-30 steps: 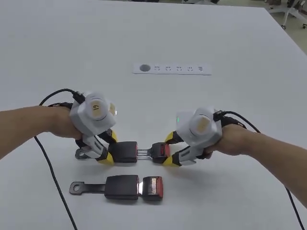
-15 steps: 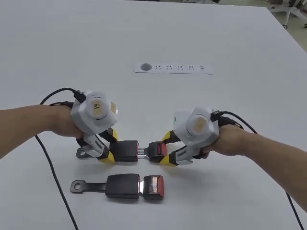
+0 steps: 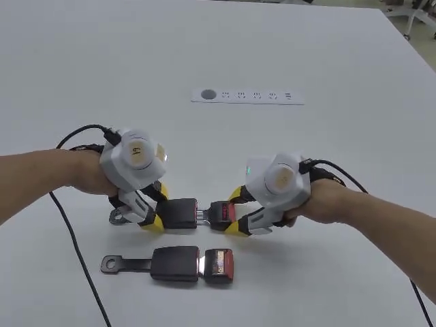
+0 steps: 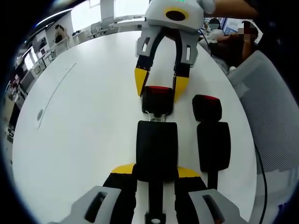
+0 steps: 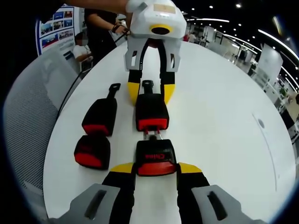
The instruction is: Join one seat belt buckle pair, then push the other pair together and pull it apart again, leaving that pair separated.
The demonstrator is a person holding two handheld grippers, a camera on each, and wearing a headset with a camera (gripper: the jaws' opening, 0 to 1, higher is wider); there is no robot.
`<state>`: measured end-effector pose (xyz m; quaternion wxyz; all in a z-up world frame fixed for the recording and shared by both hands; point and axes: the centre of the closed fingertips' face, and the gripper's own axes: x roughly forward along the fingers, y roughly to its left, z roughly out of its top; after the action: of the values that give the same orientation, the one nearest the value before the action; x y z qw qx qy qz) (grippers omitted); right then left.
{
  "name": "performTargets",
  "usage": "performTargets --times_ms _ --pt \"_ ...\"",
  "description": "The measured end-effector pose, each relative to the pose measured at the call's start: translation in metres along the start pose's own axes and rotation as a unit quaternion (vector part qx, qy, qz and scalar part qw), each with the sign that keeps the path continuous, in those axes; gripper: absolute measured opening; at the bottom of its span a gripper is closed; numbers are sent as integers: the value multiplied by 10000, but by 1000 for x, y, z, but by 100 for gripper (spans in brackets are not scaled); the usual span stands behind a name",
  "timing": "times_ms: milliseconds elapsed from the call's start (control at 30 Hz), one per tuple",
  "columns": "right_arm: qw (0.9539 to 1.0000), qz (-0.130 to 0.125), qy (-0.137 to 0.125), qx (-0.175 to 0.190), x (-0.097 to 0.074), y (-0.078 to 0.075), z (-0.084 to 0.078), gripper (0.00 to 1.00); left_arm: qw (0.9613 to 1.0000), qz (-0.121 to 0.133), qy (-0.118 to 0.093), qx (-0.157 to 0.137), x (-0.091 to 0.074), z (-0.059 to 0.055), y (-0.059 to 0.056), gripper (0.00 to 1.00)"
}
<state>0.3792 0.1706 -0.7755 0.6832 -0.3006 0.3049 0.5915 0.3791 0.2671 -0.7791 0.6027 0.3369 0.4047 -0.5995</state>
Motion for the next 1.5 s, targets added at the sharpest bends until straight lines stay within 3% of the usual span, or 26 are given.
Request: performTargets --times_ms 367,1167,1500 --pt "9999 -12 -130 42 3 0 -1 31 9999 43 -37 84 1 -1 0 31" --pt "9996 -12 -25 283 8 -1 3 30 9999 108 -115 4 2 0 1 30" --pt "9994 -32 -68 342 12 1 13 30 9998 114 -133 2 2 0 0 30"
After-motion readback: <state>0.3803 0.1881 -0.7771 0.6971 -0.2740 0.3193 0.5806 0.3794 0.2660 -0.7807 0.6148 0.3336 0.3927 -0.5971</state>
